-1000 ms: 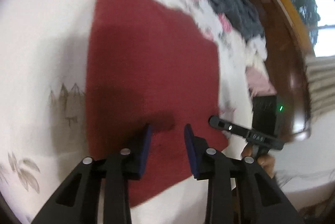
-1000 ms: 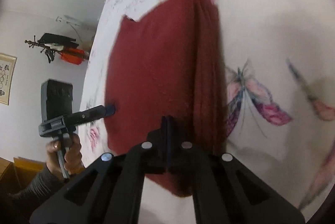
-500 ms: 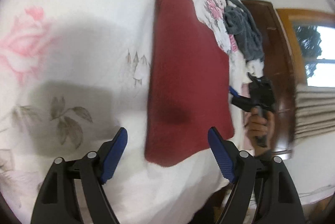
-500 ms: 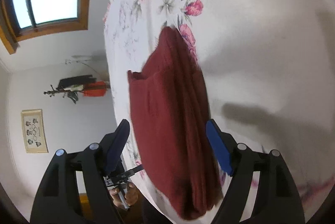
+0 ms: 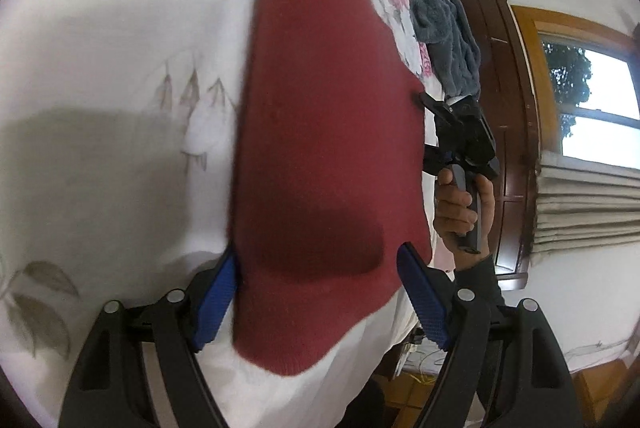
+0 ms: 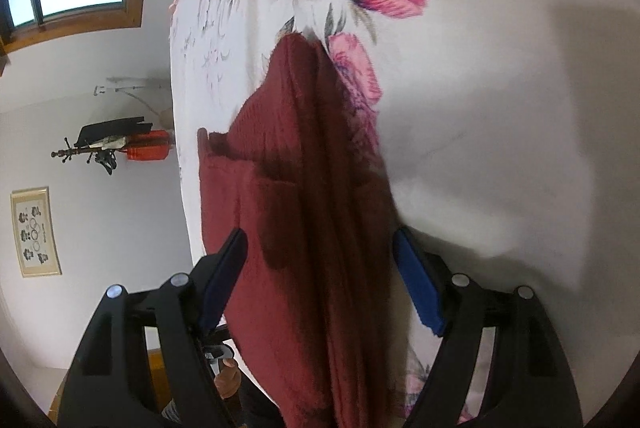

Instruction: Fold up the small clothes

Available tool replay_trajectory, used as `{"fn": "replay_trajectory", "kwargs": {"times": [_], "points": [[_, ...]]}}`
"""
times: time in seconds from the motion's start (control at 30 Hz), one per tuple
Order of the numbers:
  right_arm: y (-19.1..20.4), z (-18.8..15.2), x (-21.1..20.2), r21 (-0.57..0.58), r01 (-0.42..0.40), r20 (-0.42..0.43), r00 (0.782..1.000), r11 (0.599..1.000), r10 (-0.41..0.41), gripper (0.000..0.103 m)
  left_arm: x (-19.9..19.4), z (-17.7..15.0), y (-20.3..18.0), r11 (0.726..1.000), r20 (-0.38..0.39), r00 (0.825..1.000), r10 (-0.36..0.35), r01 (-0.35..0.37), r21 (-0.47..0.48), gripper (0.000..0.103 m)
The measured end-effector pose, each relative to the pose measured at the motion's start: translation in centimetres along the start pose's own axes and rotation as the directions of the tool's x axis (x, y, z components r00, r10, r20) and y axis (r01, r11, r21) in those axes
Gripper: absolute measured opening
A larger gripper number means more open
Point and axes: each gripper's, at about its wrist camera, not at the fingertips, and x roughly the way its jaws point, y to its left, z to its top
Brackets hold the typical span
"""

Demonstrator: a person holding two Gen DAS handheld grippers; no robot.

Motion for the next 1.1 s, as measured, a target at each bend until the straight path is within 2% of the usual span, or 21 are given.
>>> {"fn": "replay_trajectory", "kwargs": {"times": [0.1, 0.27, 0.3, 0.33, 0.4, 0.5, 0.57, 0.63, 0.67, 0.7, 0.83, 0.9, 1.1], "points": [[0.0, 0.3, 0.3, -0.001, -0.016, -0.004, 1.000, 1.000, 0.016, 0.075, 0.1, -0.1, 0.3, 1.000, 0.002, 1.000, -0.020, 0.020, -0.017, 0.079], [1.3, 0.8, 1.9, -0.024, -0.047, -0.032, 0.998, 0.999, 0.046, 0.077, 1.7, -0.5, -0.5, 1.000, -0.036, 0.999, -0.003, 0.003, -0.006, 0.080], [1.3, 0.9, 2.0, -0.034, -0.037, -0.028, 0.999, 0.999, 0.036, 0.076, 2.0, -0.5, -0.7, 1.000, -0.049, 0.999, 0.003, -0.003, 0.000, 0.081], [1.1, 1.1, 1.9, -0.031, -0.032, -0.027, 0.999, 0.999, 0.031, 0.070, 2.1, -0.7, -0.8, 1.000, -0.059, 0.998, 0.008, -0.008, 0.003, 0.081], [0.3, 1.3, 1.7, 0.000, -0.061, -0.021, 0.998, 0.998, 0.061, 0.066, 2.2, -0.6, -0.8, 1.000, -0.080, 0.997, 0.010, -0.010, -0.006, 0.082], [1.5, 1.1, 2.5, -0.045, -0.048, -0.026, 0.999, 0.998, 0.047, 0.075, 2.6, -0.4, -1.2, 1.000, -0.105, 0.994, 0.023, -0.025, -0.016, 0.081], [2.3, 1.0, 3.1, -0.070, -0.037, -0.033, 0.999, 0.997, 0.035, 0.075, 2.8, -0.5, -1.9, 0.999, -0.108, 0.993, 0.053, -0.053, 0.010, 0.079], [2.2, 1.1, 3.3, -0.067, -0.036, -0.027, 0.999, 0.997, 0.035, 0.067, 2.8, -0.7, -2.2, 0.995, -0.102, 0.990, 0.093, -0.090, 0.032, 0.066], [2.1, 1.2, 3.2, -0.066, -0.038, -0.028, 0.999, 0.997, 0.036, 0.053, 2.6, -0.9, -2.0, 0.993, -0.101, 0.988, 0.117, -0.115, 0.026, 0.057], [2.1, 1.1, 3.4, -0.065, -0.045, -0.036, 0.998, 0.997, 0.043, 0.043, 2.4, -0.9, -1.8, 0.993, -0.101, 0.988, 0.119, -0.119, 0.011, 0.051], [2.9, 0.4, 3.6, -0.094, -0.041, -0.019, 0.999, 0.995, 0.040, 0.038, 2.0, -0.8, -1.2, 0.991, -0.113, 0.985, 0.129, -0.132, -0.017, 0.042], [3.2, 0.2, 3.4, -0.099, -0.038, -0.001, 0.999, 0.994, 0.038, 0.036, 1.9, -0.8, -1.7, 0.989, -0.115, 0.983, 0.146, -0.147, -0.004, 0.033], [3.9, -0.5, 3.0, -0.109, -0.033, 0.037, 0.999, 0.994, 0.037, 0.032, 1.7, -0.5, -2.9, 0.981, -0.111, 0.975, 0.193, -0.190, 0.035, 0.026]]}}
